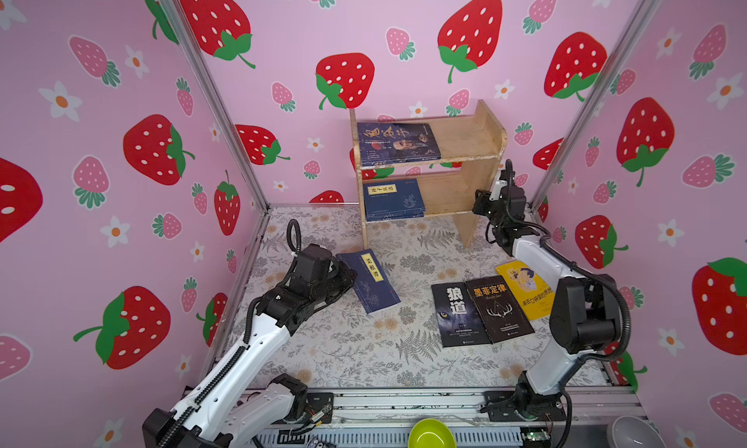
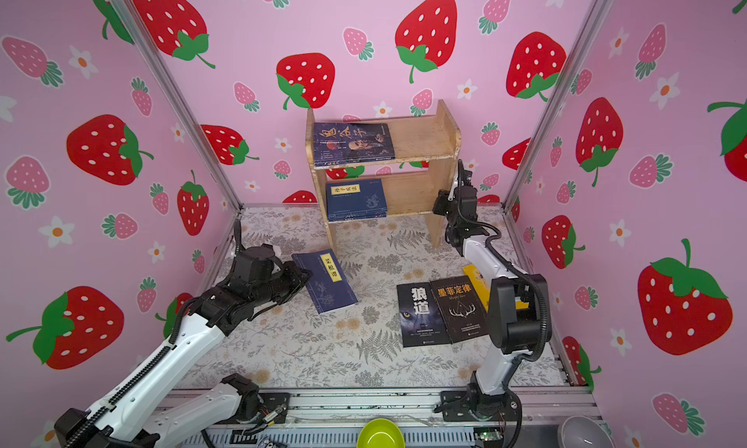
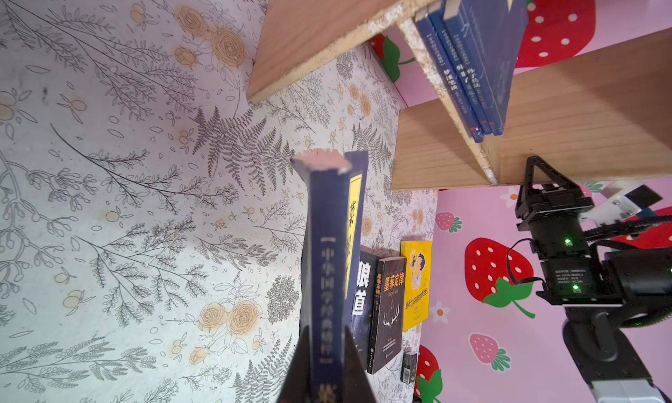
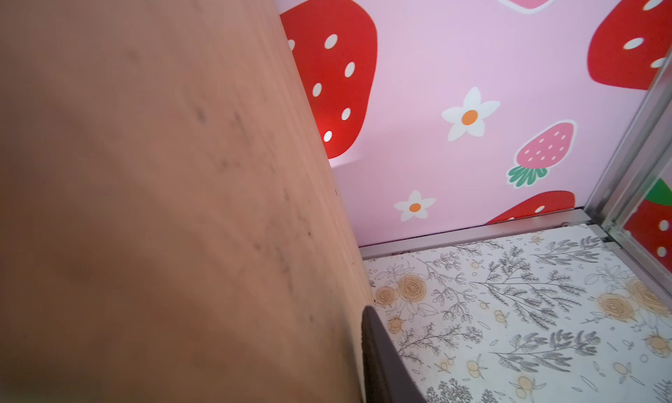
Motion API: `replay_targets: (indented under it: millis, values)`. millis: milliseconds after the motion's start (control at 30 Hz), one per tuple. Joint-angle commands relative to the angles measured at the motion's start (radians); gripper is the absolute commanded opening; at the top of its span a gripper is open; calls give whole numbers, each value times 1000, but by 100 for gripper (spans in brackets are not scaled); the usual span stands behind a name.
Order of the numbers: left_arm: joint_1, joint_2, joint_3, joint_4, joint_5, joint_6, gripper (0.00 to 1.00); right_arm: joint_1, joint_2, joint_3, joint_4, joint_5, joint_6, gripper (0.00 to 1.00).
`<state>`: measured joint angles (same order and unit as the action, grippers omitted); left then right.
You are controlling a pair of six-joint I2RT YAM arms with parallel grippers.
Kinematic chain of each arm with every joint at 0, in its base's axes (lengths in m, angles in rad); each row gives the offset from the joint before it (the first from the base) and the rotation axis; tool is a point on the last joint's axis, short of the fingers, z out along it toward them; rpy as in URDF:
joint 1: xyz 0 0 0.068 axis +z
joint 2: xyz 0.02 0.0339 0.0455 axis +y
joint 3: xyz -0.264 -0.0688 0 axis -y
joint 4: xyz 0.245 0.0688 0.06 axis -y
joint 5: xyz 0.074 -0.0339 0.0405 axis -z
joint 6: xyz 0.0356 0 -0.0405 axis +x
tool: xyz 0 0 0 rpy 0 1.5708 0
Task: Stacking books/files
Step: Move the bookshelf to the top-center of the table.
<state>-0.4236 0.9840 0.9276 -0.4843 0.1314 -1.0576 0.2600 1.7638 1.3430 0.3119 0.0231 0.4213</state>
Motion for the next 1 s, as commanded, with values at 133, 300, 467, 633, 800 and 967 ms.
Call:
replay_targets:
  millis: [133, 300, 467, 633, 800, 967]
  values:
    - [57, -23, 2, 8, 65, 20, 0, 50, 86, 71, -21, -21, 204, 0]
    - [89, -12, -3, 12, 96, 24, 0, 66, 88, 63, -22, 80, 280, 0]
    - [133, 9, -1, 28, 142, 34, 0, 125, 85, 59, -31, 173, 335, 0]
    - [169, 38, 2, 65, 185, 40, 0, 175, 69, 38, -24, 228, 378, 0]
    - [192, 71, 8, 91, 222, 45, 0, 197, 87, 51, -22, 239, 372, 0]
    - [202, 83, 18, 109, 237, 42, 0, 194, 87, 65, -41, 261, 366, 0]
